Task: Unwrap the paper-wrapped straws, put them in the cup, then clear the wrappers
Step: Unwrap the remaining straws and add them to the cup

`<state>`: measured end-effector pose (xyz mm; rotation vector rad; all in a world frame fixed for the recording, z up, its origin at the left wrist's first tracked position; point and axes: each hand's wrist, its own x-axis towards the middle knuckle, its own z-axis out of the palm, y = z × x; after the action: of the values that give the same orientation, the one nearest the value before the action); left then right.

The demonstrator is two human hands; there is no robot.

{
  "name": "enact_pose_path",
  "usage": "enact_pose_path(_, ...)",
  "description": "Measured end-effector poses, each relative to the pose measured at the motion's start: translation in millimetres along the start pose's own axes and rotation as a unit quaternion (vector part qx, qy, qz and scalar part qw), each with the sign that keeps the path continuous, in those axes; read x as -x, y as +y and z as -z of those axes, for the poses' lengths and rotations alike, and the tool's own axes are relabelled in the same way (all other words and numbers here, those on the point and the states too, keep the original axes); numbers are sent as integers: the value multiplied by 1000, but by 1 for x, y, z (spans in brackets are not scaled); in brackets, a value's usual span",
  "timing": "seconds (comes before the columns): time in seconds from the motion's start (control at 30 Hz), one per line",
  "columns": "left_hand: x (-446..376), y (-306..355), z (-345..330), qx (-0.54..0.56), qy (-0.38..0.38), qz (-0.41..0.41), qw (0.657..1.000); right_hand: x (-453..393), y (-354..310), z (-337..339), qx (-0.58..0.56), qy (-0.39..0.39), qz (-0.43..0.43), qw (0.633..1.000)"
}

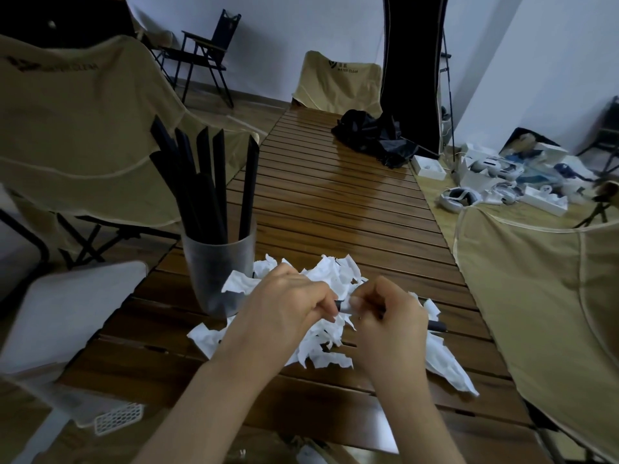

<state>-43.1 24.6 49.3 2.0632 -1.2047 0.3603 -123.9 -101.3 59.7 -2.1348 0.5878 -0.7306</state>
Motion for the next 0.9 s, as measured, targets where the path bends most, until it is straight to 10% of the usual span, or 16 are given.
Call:
enact_pose_path(0.53, -3, 3, 4, -66, -45, 21, 997, -9, 0, 8, 54, -27, -71, 996)
enact_pose_path(0.9, 4, 3, 9, -48, -103, 121, 986, -12, 6, 13, 129, -153, 46, 979)
